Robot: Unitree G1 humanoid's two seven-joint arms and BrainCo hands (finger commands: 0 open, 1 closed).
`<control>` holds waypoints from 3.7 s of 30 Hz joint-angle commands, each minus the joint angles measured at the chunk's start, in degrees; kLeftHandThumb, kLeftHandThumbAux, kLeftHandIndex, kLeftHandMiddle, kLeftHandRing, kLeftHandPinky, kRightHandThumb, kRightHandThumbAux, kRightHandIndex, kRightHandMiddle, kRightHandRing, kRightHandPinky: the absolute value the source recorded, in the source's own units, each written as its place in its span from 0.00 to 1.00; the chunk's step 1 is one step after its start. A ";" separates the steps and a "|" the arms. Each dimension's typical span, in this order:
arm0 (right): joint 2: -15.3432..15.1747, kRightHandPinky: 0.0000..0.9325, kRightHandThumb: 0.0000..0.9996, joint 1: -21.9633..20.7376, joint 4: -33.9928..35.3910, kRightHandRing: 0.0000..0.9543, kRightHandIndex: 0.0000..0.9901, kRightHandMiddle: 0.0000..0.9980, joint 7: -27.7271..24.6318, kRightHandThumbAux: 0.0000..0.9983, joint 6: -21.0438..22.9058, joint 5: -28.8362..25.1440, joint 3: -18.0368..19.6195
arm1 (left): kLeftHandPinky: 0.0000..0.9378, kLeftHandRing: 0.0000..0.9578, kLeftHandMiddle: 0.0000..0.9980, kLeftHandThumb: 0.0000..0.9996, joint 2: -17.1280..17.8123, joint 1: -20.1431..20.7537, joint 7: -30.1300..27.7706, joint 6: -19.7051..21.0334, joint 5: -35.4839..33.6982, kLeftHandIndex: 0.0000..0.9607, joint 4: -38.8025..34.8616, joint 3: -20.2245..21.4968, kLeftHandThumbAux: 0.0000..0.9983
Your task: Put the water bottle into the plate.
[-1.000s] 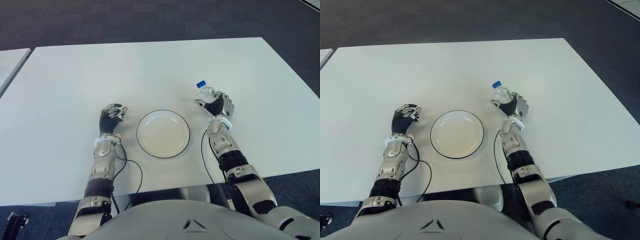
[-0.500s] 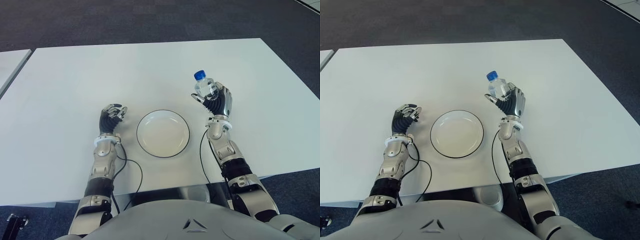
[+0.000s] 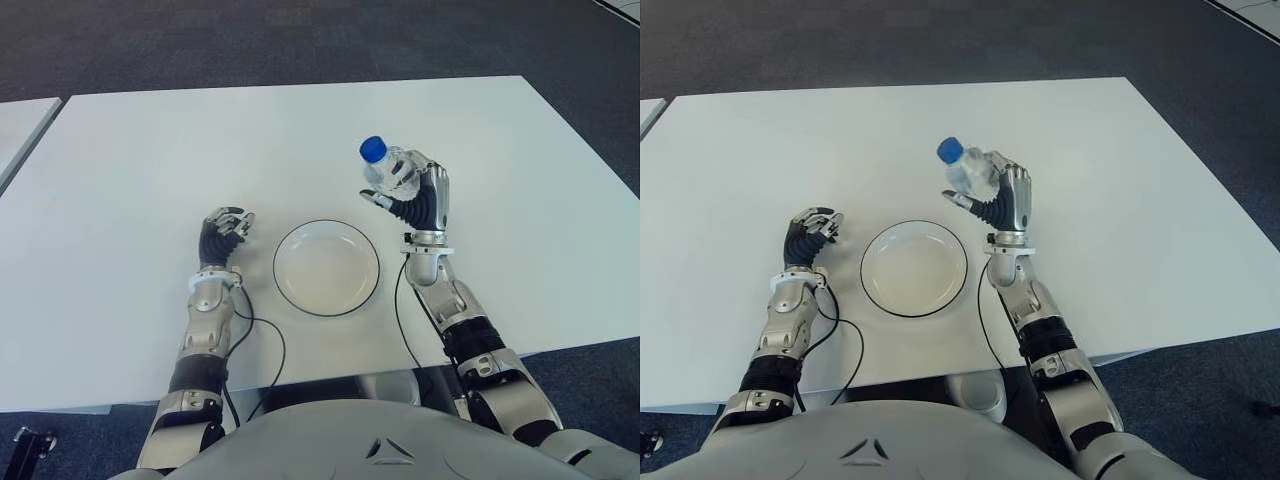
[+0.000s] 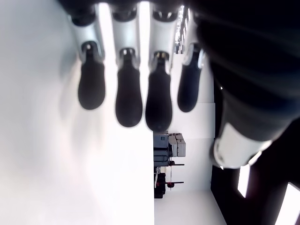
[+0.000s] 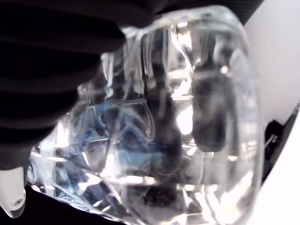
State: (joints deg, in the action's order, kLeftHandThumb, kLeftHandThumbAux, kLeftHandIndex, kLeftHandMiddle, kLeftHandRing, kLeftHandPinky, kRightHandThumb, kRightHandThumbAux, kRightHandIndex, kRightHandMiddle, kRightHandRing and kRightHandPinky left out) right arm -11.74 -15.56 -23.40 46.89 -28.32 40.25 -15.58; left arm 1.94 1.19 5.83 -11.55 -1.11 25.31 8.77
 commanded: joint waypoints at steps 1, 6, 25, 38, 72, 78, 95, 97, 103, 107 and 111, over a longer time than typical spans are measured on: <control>1.41 0.96 0.70 -2.20 -2.31 0.95 0.44 0.91 7.41 0.73 -7.63 5.99 -5.02 | 0.68 0.67 0.66 0.71 -0.38 -2.34 0.35 3.27 0.14 0.45 2.55 -0.17 0.72; -0.33 0.95 0.71 -4.68 -8.06 0.95 0.44 0.92 10.17 0.73 -17.02 7.58 -8.06 | 0.67 0.68 0.67 0.71 -0.12 -2.44 0.41 3.39 0.58 0.45 2.44 -0.52 0.72; -4.56 0.97 0.71 -10.39 -16.34 0.95 0.44 0.93 -5.99 0.72 -25.14 10.68 -16.20 | 0.67 0.67 0.65 0.71 0.04 -3.32 0.08 3.34 1.92 0.45 0.84 -1.54 0.72; -4.94 0.96 0.71 -6.31 -9.57 0.95 0.44 0.92 -27.19 0.72 -11.51 9.55 -17.50 | 0.66 0.66 0.64 0.71 -0.41 -3.30 0.03 4.00 0.75 0.45 1.02 -0.69 0.72; -6.25 0.39 0.40 0.82 8.31 0.31 0.25 0.25 -54.94 0.69 8.23 4.23 -17.06 | 0.67 0.67 0.65 0.71 0.11 -2.88 -0.27 2.93 0.97 0.45 2.28 -0.87 0.72; -6.79 0.15 0.18 1.09 10.85 0.09 0.08 0.06 -58.00 0.66 10.75 5.16 -17.27 | 0.66 0.66 0.64 0.71 0.44 -2.78 -0.56 2.86 1.00 0.45 2.55 -1.03 0.72; -8.26 0.00 0.01 1.25 12.20 0.00 0.00 0.00 -53.34 0.50 7.96 7.22 -18.18 | 0.68 0.67 0.65 0.71 0.30 -2.54 -0.20 3.29 0.69 0.45 2.78 -0.71 0.72; -8.33 0.00 0.00 1.14 11.95 0.00 0.00 0.00 -52.42 0.48 7.37 7.40 -18.23 | 0.68 0.67 0.65 0.71 0.35 -2.54 -0.24 3.24 0.78 0.45 2.81 -0.77 0.72; -7.78 0.00 0.00 1.14 10.40 0.00 0.00 0.00 -48.80 0.43 4.70 6.02 -17.61 | 0.67 0.67 0.64 0.71 0.60 -2.52 -0.38 3.39 1.09 0.45 2.88 -1.04 0.72; -7.18 0.00 0.00 1.43 9.67 0.00 0.00 0.00 -45.81 0.40 3.43 5.43 -16.91 | 0.67 0.66 0.64 0.71 0.60 -2.49 -0.34 3.24 1.08 0.45 2.99 -1.04 0.72; -6.74 0.00 0.00 1.65 9.06 0.00 0.00 0.00 -41.56 0.38 2.58 6.63 -16.52 | 0.68 0.66 0.64 0.71 0.58 -2.42 -0.38 2.40 1.05 0.45 3.42 -1.01 0.72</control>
State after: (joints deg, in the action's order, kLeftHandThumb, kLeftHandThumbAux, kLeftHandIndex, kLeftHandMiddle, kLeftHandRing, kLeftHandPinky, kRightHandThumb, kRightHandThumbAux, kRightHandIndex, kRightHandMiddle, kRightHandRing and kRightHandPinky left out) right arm -19.26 -13.84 -13.80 1.53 -24.51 46.79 -32.90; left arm 2.78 0.92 5.85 -11.69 0.04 25.33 7.98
